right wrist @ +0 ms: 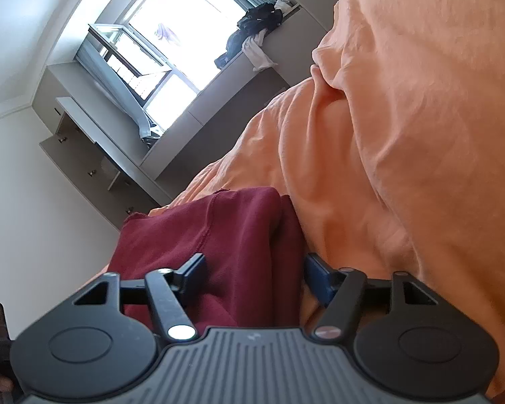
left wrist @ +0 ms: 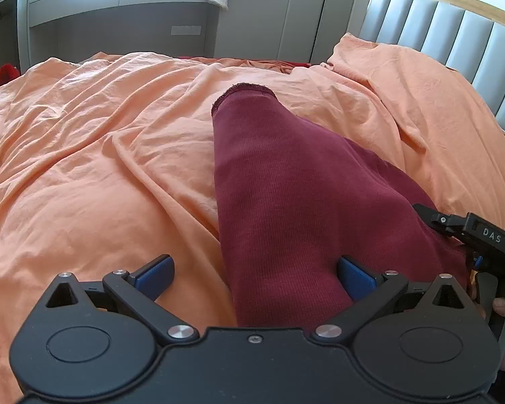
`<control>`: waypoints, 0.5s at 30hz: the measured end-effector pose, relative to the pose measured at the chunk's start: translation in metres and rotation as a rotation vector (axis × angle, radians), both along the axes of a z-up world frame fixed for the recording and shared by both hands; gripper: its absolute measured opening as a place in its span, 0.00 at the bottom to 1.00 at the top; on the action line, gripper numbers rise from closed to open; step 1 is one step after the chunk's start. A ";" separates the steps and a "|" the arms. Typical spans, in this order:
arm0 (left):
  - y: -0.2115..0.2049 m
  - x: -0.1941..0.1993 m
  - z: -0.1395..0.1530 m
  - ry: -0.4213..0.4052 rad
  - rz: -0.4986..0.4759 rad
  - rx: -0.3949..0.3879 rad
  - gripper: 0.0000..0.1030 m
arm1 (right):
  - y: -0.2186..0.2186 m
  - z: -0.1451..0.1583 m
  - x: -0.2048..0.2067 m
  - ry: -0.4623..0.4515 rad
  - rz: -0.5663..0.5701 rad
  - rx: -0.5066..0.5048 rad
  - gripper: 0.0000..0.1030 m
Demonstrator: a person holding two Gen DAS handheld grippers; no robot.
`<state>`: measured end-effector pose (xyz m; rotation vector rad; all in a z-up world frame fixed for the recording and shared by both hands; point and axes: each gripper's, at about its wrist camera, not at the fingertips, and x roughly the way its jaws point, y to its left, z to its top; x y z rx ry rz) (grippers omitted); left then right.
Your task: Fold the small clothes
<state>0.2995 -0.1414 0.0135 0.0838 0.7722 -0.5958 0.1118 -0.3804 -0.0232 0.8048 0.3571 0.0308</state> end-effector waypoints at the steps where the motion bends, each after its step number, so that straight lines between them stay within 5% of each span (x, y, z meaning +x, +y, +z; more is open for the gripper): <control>1: 0.000 0.001 0.000 0.002 -0.001 -0.001 1.00 | 0.001 0.000 0.000 0.001 0.000 -0.005 0.59; 8: 0.000 0.002 -0.002 0.010 -0.002 -0.004 1.00 | 0.013 0.009 -0.002 -0.018 0.007 -0.051 0.35; 15: 0.003 0.004 -0.001 0.045 -0.013 -0.037 0.90 | 0.053 0.031 -0.009 -0.036 -0.018 -0.393 0.27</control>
